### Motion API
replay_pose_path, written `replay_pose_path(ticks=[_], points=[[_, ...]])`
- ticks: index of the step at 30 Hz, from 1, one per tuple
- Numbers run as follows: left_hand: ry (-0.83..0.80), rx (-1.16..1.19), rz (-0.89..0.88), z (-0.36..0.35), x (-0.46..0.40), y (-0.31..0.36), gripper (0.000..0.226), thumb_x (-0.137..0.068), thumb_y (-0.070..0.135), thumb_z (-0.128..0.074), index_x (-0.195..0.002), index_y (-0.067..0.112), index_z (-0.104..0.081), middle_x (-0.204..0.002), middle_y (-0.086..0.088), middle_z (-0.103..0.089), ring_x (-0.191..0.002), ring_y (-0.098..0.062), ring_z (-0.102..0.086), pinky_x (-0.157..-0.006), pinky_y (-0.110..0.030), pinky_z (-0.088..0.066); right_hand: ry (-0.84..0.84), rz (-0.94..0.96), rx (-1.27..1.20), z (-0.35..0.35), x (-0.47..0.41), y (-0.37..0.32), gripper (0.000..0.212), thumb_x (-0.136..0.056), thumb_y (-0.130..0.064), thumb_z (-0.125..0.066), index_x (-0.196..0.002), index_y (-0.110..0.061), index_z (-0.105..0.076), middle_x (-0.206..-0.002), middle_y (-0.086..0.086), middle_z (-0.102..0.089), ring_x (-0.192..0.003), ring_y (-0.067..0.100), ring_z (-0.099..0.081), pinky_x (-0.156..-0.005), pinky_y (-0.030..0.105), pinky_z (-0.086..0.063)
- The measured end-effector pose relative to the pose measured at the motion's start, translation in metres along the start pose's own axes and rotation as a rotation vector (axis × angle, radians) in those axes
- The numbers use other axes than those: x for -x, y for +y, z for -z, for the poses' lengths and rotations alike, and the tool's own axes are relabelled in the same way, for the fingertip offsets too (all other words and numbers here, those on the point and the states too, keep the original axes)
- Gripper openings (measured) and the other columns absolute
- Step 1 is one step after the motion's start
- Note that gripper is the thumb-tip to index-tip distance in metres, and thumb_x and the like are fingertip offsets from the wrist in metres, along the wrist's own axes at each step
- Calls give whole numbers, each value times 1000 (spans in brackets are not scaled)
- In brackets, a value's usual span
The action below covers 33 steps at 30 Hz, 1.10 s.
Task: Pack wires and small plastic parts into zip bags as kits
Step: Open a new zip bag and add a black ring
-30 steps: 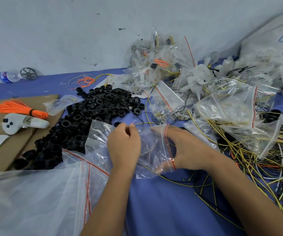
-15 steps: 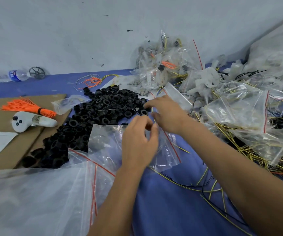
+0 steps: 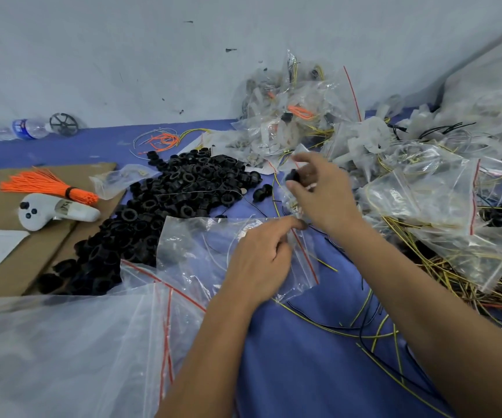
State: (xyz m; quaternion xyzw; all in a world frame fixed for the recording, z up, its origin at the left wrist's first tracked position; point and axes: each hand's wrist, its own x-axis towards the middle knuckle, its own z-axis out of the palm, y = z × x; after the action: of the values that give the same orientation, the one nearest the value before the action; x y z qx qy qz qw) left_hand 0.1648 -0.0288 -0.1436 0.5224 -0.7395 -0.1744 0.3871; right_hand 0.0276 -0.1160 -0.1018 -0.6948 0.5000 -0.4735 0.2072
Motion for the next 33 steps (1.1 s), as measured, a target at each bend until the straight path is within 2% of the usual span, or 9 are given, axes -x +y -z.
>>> replay_pose_path(ticks=[3,8,14,20,23,25,27,30,33], points=[[-11,-37,-45,0,-1,-3,51,-86,7,-42,-121,33,-68,-119,8,-69,-112,-15,-62,-98,-39,-48,47,-234,-413,20,33,1,16,-92,-4,-69,-107,-6,-71,-87,13,-74,-76,22,-73,-73,36,-62],[146,-9,-75,-1,-1,3,36,-81,1,-47,-102,16,-73,-94,1,-66,-87,-16,-60,-83,-34,-49,-120,-351,-685,34,76,6,14,-99,0,-57,-107,-4,-68,-96,23,-74,-80,28,-75,-73,28,-61],[319,19,-139,-2,-2,8,25,-77,-11,-56,-77,12,-66,-81,3,-60,-71,-7,-54,-65,-17,-38,-330,-304,-504,32,81,8,26,-92,11,-62,-114,-3,-66,-102,25,-68,-79,27,-72,-72,37,-64],[408,14,-211,-5,-1,20,18,-76,-9,-57,-75,9,-61,-83,3,-56,-70,-12,-51,-61,-22,-39,-393,-90,-75,31,84,9,14,-83,-5,-76,-95,-9,-71,-83,4,-75,-77,23,-74,-75,42,-60],[381,28,-111,-9,1,21,6,-85,14,-59,-84,17,-55,-78,6,-55,-67,-13,-51,-60,-33,-44,-383,-3,0,30,86,6,16,-80,-6,-72,-93,-15,-70,-78,-4,-73,-70,16,-71,-68,35,-58],[332,47,68,-12,2,18,27,-88,45,-62,-87,23,-47,-71,8,-54,-65,-14,-52,-60,-36,-46,-363,16,29,29,87,5,16,-79,-4,-70,-90,-16,-69,-77,-6,-71,-69,14,-70,-66,35,-58],[295,4,177,-16,2,15,39,-84,60,-63,-83,25,-45,-65,8,-53,-65,-14,-54,-60,-36,-46,-359,14,19,28,87,5,19,-78,-1,-69,-92,-15,-69,-82,-3,-72,-71,13,-71,-68,36,-59],[285,-20,193,-18,0,11,27,-84,36,-70,-73,22,-50,-58,8,-55,-61,-11,-55,-59,-29,-45,-366,-4,-26,27,88,6,25,-76,3,-67,-94,-15,-68,-84,0,-71,-69,18,-71,-67,36,-59],[268,41,142,-16,0,12,18,-81,22,-63,-68,21,-51,-53,8,-53,-55,-10,-53,-52,-18,-38,-360,-61,-49,27,87,9,24,-75,2,-71,-94,-14,-69,-83,2,-72,-69,21,-72,-69,42,-59]])
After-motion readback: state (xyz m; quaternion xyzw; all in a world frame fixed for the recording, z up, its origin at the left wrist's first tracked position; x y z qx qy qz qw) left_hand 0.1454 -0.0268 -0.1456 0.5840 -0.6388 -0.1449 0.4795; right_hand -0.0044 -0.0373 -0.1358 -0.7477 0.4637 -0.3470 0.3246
